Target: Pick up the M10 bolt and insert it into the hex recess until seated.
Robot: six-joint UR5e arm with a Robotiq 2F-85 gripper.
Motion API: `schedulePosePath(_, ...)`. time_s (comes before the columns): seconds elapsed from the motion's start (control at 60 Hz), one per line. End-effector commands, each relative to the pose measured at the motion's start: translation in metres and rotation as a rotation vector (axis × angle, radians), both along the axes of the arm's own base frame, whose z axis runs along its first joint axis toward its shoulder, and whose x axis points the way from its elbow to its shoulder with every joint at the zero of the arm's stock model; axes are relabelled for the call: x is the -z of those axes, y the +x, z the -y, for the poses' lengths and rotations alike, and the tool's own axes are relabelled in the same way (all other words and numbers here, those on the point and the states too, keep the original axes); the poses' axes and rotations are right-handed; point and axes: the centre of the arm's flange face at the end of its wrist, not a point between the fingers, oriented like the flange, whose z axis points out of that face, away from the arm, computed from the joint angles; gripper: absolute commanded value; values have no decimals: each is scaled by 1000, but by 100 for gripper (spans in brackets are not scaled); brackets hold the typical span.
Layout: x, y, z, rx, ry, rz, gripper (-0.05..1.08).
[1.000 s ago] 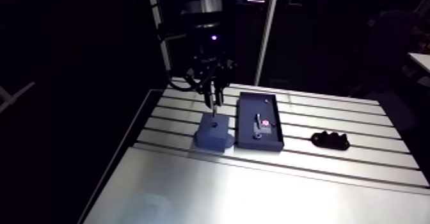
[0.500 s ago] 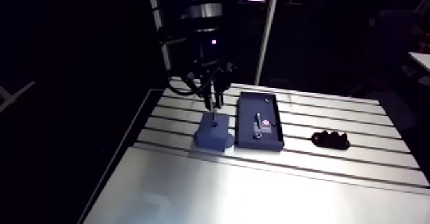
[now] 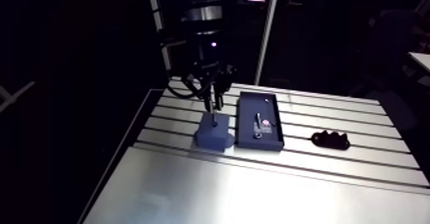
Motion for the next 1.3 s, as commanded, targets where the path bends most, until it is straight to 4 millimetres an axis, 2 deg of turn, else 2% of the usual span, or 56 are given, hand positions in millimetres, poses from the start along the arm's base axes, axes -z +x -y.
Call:
schedulePosePath(0.017, 1, 2, 0, 0, 0, 2, 88)
schedulePosePath(1.3, 12, 3, 1, -1, -2, 8, 88)
